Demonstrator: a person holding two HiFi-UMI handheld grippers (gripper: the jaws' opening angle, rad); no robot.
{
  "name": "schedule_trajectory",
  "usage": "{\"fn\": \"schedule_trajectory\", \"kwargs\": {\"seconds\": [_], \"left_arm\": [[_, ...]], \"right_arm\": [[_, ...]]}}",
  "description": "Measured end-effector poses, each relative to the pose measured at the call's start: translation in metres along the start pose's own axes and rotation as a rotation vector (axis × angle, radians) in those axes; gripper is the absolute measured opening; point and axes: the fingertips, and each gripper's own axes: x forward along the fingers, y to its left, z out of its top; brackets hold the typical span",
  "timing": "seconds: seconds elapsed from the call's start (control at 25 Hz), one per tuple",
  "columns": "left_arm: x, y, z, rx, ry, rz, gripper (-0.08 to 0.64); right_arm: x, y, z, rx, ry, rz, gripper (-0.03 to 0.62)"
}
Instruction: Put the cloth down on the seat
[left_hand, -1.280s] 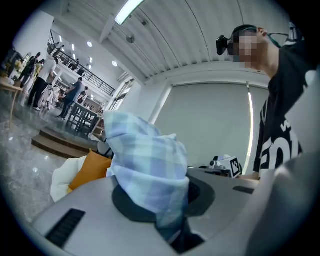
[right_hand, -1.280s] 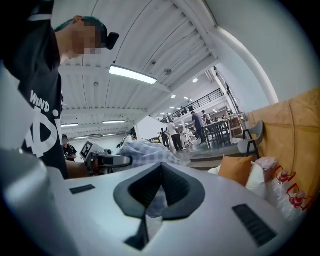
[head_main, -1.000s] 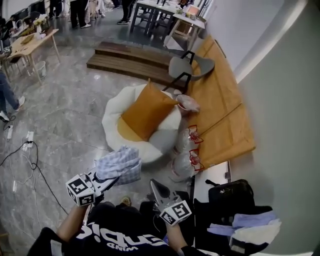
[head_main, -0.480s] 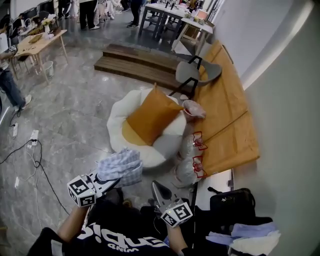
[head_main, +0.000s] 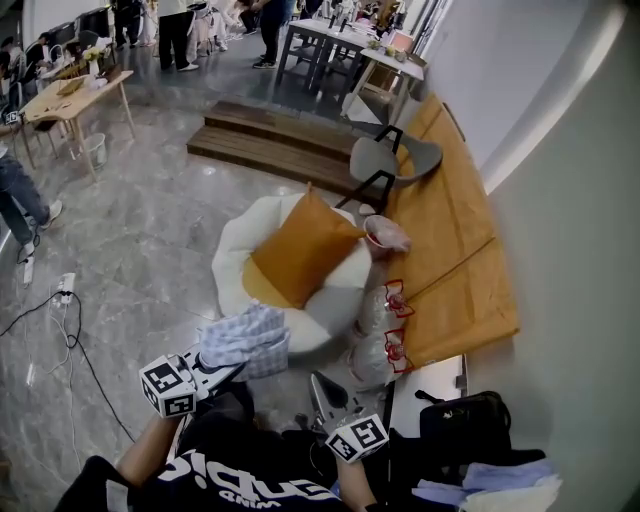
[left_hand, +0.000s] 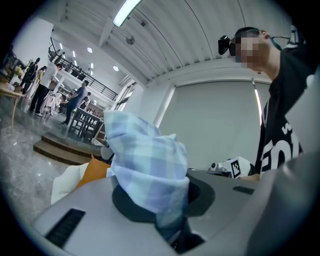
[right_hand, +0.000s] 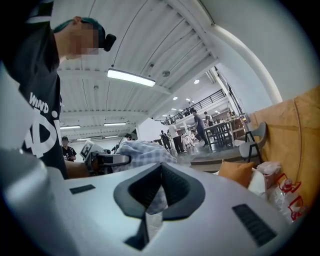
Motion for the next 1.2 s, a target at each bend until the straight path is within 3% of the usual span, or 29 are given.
{"fn": "schedule_trajectory", "kwargs": {"seconds": [0.52, 1.2], "left_arm": [[0.023, 0.068, 0.024, -0.019, 0.007, 0.001, 0.078], [0.07, 0.22, 0.089, -0.044, -0.011, -0.029, 0.078]], "right_arm": [[0.069, -0.033, 0.003, 0.015, 0.024, 0.014, 0.02], [0.235, -0.099, 0.039, -0.014, 0.045, 0.033, 0.02]]}}
